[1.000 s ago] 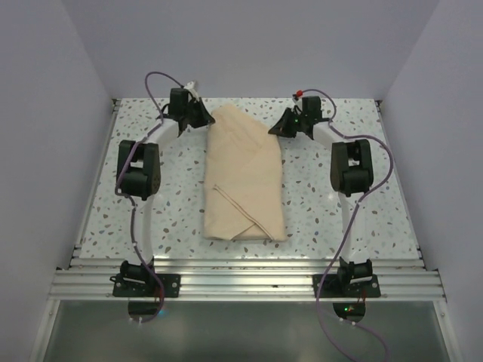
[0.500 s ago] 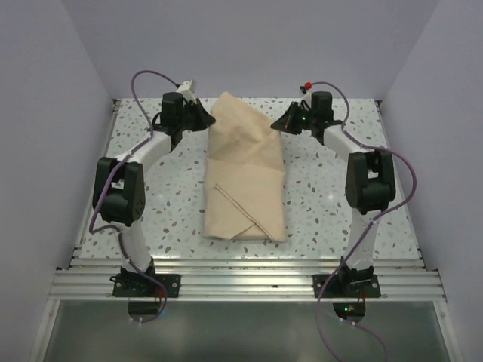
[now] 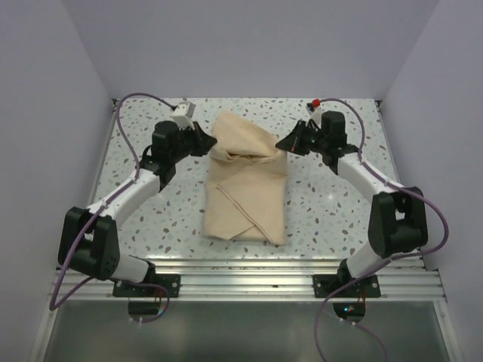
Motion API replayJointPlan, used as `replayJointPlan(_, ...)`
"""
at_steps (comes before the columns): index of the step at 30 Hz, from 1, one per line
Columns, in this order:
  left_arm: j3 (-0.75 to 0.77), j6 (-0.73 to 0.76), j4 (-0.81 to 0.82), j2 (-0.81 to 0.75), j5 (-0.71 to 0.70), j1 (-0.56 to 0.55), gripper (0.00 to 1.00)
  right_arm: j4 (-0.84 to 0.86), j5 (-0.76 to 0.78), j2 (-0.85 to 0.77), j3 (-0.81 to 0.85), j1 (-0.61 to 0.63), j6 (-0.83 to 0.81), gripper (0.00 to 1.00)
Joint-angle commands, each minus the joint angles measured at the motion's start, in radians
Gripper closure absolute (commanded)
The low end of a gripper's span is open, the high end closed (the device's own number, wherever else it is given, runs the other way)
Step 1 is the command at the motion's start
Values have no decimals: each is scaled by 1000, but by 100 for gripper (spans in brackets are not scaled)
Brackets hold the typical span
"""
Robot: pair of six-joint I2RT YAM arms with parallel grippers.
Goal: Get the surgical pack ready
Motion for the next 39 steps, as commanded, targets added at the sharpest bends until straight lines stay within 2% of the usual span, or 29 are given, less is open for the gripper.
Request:
replayJointPlan(1, -111, 15, 69, -108, -52, -64, 100, 28, 51, -152, -114, 36, -36, 100)
replayJointPlan(5, -250, 0, 89, -240, -119, -135, 100, 26, 127, -278, -255, 90, -45, 100)
replayJointPlan(10, -420, -28, 89, -388, -150, -150, 100, 28, 199, -433, -445, 122, -40, 99)
replayJointPlan(16, -617, -49, 148, -475, -152, -166, 100, 74, 256, -524, -666, 150, -33, 96)
replayJointPlan(19, -707, -69, 217, -458, -127, -179, 99, 112, 262, -533, -755, 154, -14, 85)
replayJointPlan(22, -772, -78, 281, -427, -121, -199, 99, 121, 276, -544, -801, 159, -3, 82)
replayJointPlan(23, -792, -78, 290, -419, -132, -214, 94, 115, 279, -556, -806, 160, 0, 81)
replayJointPlan(24, -801, -77, 301, -418, -138, -221, 92, 103, 294, -570, -806, 162, 6, 71)
replayJointPlan(27, -816, -90, 283, -457, -196, -236, 80, 68, 343, -631, -814, 163, 12, 53)
replayJointPlan(30, -810, -91, 226, -519, -250, -241, 67, 43, 346, -682, -817, 163, 9, 49)
replayJointPlan(31, -812, -86, 217, -537, -271, -242, 66, 39, 343, -694, -817, 163, 7, 48)
replayJointPlan(36, -816, -49, 183, -596, -310, -256, 69, 19, 317, -734, -788, 167, -11, 47)
replayJointPlan(38, -803, -37, 180, -582, -302, -262, 71, 8, 314, -728, -733, 165, -37, 36)
replayJointPlan(39, -797, -26, 186, -561, -297, -264, 71, 13, 309, -719, -711, 165, -75, 26)
